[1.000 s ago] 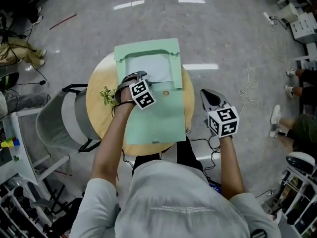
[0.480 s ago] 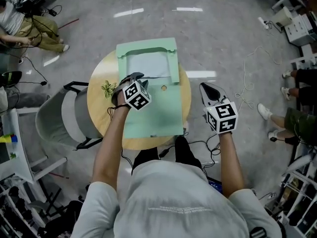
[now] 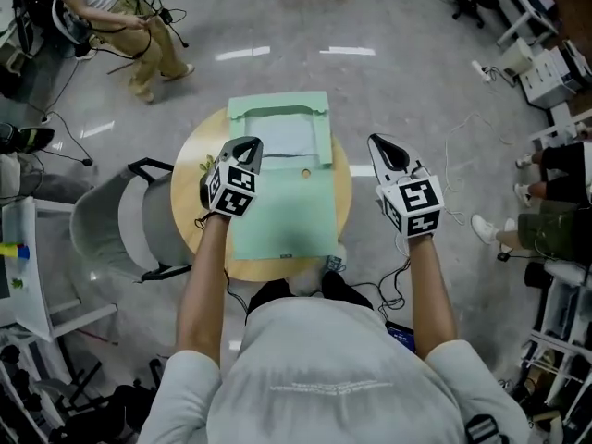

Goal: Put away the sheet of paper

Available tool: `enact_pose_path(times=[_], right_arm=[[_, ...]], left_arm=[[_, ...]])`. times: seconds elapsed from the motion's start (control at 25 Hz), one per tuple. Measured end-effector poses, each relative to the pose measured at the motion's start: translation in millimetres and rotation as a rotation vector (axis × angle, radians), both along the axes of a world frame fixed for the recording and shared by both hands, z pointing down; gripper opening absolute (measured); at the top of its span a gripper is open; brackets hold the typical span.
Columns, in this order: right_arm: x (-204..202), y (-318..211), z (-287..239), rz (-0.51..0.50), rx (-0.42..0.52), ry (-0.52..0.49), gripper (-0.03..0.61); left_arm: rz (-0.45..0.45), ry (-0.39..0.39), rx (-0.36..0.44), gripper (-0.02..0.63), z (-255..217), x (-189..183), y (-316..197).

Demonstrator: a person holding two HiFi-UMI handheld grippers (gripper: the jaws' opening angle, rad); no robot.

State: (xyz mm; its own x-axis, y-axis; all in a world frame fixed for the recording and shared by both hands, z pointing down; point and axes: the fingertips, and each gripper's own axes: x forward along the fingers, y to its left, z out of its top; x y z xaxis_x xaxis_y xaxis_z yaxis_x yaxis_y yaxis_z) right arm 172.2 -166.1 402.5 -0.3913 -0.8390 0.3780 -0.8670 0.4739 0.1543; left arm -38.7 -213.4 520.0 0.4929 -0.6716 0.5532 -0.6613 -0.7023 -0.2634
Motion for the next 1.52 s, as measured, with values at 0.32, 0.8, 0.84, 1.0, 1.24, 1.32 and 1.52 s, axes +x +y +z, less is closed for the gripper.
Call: enact_pose_path(times=[0.32, 0.8, 0.84, 1.0, 1.24, 1.32, 1.52], right_arm=[[-47, -6, -54, -0.106, 0.074, 0.01, 0.028], [-95, -22, -125, -0.221, 0.206, 0.016, 0.028], [-99, -24, -129, -0.229, 0.211, 0.015, 0.028], [-113, -25, -141, -0.259, 0.228, 0.012, 0.028], [-116, -31, -152, -0.275, 0.251, 0.024, 0.028], [-119, -32, -154, -0.281, 0.255, 0.026, 0.028], [-123, -29, -151, -0.286, 0.256, 0.035, 0.028]], left_arm=[[-0.061, 0.235, 0.184, 0.018, -132, -24, 4], [-0.067, 0.298, 0.368, 0.018, -233, -49, 20], [-0.072, 0.3, 0.377, 0.018, -237, -51, 20], [-0.092, 0.314, 0.406, 0.018, -253, -60, 22], [-0.094, 0.295, 0.442, 0.019, -269, -63, 22], [-0.089, 0.289, 0.448, 0.019, -274, -63, 23], [-0.074, 0.271, 0.459, 0.02, -274, -59, 27]])
